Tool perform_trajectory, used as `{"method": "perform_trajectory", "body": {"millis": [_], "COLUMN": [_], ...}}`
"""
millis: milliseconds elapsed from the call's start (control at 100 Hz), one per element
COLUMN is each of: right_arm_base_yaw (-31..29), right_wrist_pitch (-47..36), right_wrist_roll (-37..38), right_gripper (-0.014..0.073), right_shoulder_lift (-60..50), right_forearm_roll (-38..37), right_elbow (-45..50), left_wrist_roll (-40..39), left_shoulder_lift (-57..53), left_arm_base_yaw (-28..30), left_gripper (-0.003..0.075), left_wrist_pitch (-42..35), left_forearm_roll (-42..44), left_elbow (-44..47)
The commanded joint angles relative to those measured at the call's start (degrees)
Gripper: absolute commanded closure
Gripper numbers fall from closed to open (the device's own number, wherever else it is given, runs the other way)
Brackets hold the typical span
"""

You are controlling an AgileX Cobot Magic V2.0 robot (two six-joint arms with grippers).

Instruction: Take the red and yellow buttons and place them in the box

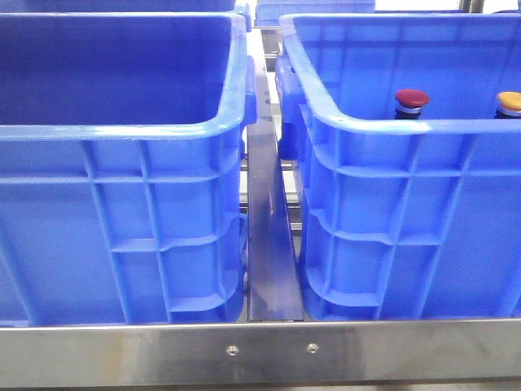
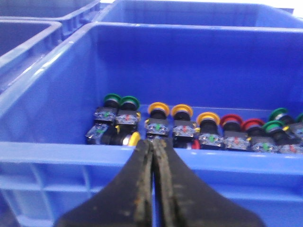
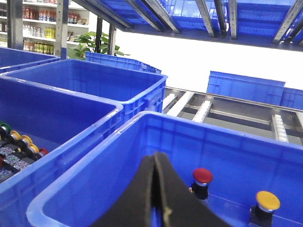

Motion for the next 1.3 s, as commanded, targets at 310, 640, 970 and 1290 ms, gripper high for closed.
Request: {"method": "perform_trajectory", "body": {"millis": [310, 640, 970, 1290], "right_arm_base_yaw": [-0.10, -0.10, -0.10, -0.10], "right_wrist_pitch": [-1.04, -1.04, -1.04, -1.60], "right_wrist_roll": [-0.46, -0.46, -0.46, -0.46], "right_gripper": [0.0696, 0.0696, 0.0696, 0.0696], "right_shoulder_lift": [0.85, 0.85, 0.85, 0.85], "right_forearm_roll": [2.00, 2.00, 2.00, 2.00], "right_elbow": [-1.44, -1.44, -1.44, -1.44], "left_wrist_roll": [0.27, 0.27, 0.27, 0.27], "left_shoulder_lift": [-1.74, -1.74, -1.74, -1.74], "left_arm_base_yaw": [0.60, 0.60, 0.60, 0.60], "left_gripper": [0.0741, 0.0741, 0.0741, 0.0741], "left_wrist_pitch": [-3.67, -3.67, -3.67, -3.67], "left_forearm_roll": [-0.31, -0.31, -0.31, -0.31], "left_elbow": [1.07, 1.07, 1.07, 1.07]}}
